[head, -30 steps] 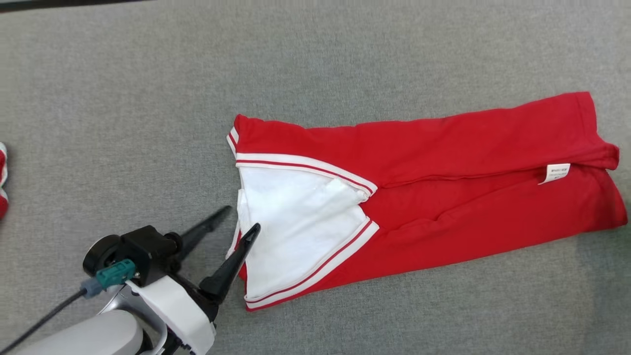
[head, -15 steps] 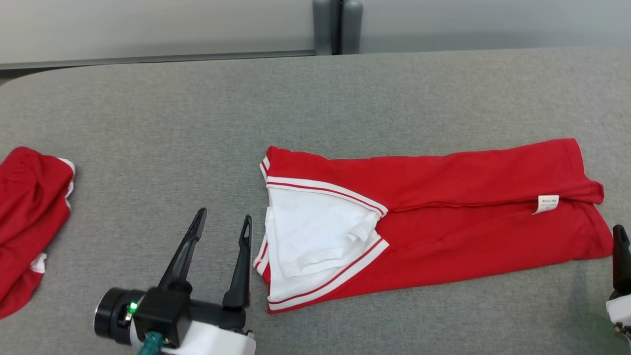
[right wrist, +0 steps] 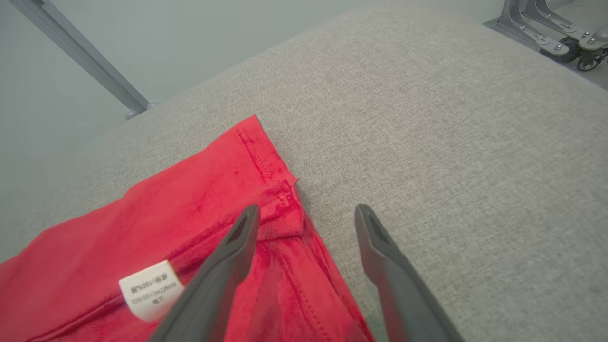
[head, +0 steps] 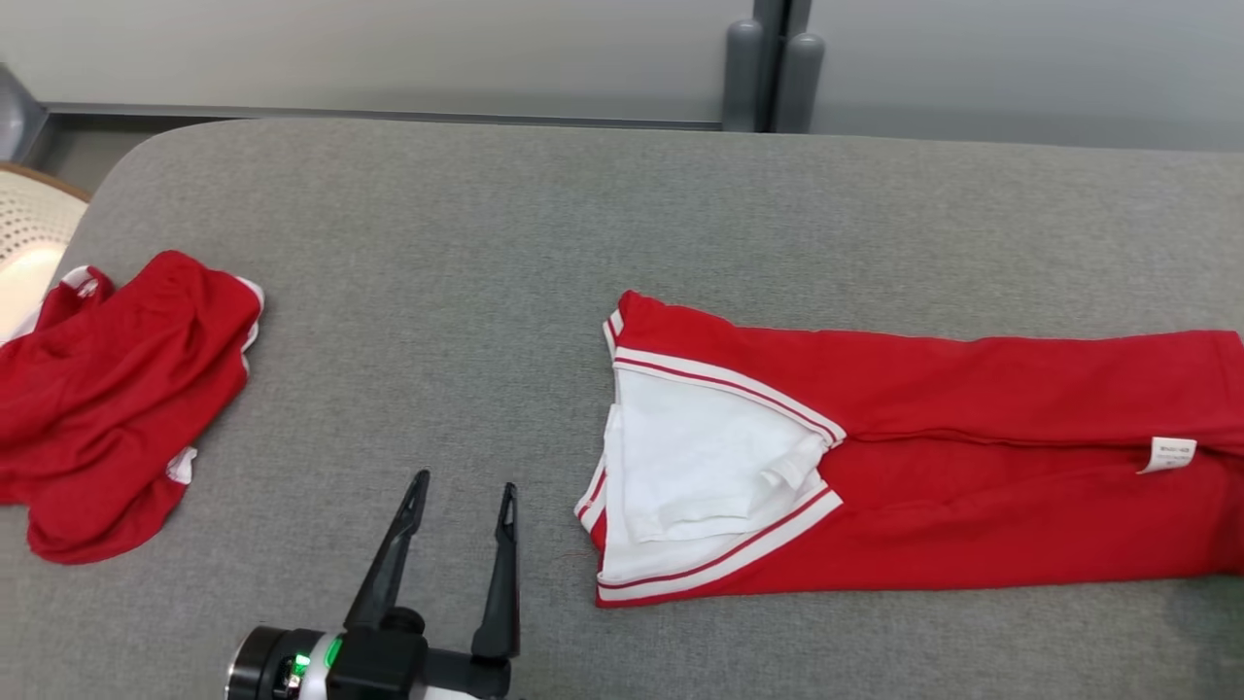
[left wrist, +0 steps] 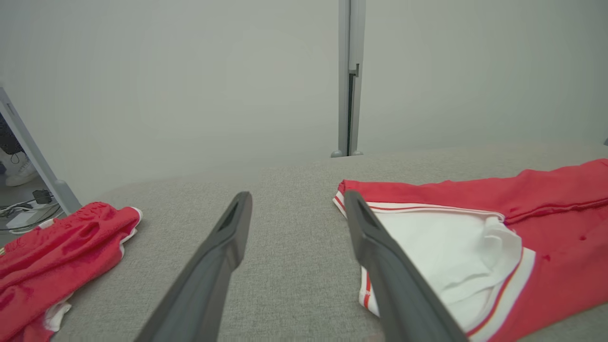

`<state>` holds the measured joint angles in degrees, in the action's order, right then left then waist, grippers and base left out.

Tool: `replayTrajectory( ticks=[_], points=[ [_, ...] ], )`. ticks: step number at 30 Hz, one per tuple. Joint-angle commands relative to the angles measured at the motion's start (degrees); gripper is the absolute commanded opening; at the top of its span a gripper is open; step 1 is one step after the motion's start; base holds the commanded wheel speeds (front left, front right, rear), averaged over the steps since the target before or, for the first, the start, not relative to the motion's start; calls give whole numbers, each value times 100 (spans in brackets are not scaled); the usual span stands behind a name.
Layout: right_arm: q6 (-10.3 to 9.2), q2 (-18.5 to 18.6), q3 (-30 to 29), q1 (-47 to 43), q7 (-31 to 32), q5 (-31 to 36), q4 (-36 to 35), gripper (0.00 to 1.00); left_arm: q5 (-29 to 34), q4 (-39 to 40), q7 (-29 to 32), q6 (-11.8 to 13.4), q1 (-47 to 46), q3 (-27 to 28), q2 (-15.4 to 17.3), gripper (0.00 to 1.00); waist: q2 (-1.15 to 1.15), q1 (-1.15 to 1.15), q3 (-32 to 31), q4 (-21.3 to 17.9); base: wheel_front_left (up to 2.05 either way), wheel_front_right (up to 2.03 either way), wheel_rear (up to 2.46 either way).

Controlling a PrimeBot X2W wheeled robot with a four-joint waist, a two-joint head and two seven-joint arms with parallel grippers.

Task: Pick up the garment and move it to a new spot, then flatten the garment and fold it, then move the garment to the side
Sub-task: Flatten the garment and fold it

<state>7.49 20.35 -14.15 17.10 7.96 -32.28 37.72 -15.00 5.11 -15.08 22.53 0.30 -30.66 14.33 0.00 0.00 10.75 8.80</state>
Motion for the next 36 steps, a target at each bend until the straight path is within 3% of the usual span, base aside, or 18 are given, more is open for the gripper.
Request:
replayTrajectory(
  ticks=[1,10,11,12,13,14,15,16,21,28,36],
  points=[
    [-1,52,-46,120,93,56,161,100,89,-28,-9,-98,61,70,-59,100,0,0,25,101,0,0,0],
    [-1,51,52,481,293,203,939,99,441,-117,-10,-555,159,429,-350,100,0,0,93,150,0,0,0],
    [-1,22,78,503,300,190,1009,90,470,-130,-10,-602,167,467,-360,100,0,0,98,136,0,0,0],
    [-1,-5,104,520,317,173,1096,64,508,-142,-10,-639,177,503,-374,100,0,0,101,123,0,0,0],
    [-1,-26,141,536,342,166,1170,44,539,-142,-10,-684,185,535,-389,100,0,0,106,107,0,0,0],
    [-2,-42,183,556,356,153,1225,31,570,-143,-9,-715,189,568,-407,100,0,0,113,92,0,0,0],
    [-3,-55,219,575,367,126,1293,10,598,-150,-9,-745,192,595,-425,100,0,0,118,79,0,0,0],
    [-8,-78,267,575,384,97,1344,0,624,-150,-10,-786,192,627,-439,100,0,0,118,64,0,0,0],
    [-7,-74,407,605,153,12,1394,0,732,-153,-10,-892,226,733,-492,100,0,0,103,-5,0,0,0],
    [-8,432,517,728,-602,172,1356,0,850,-115,-10,-1040,260,901,-550,100,0,0,109,-192,0,0,0],
    [-6,870,903,896,-1083,171,559,0,951,-145,-10,-1193,253,1037,-635,100,0,0,122,-498,0,0,0]
  ],
)
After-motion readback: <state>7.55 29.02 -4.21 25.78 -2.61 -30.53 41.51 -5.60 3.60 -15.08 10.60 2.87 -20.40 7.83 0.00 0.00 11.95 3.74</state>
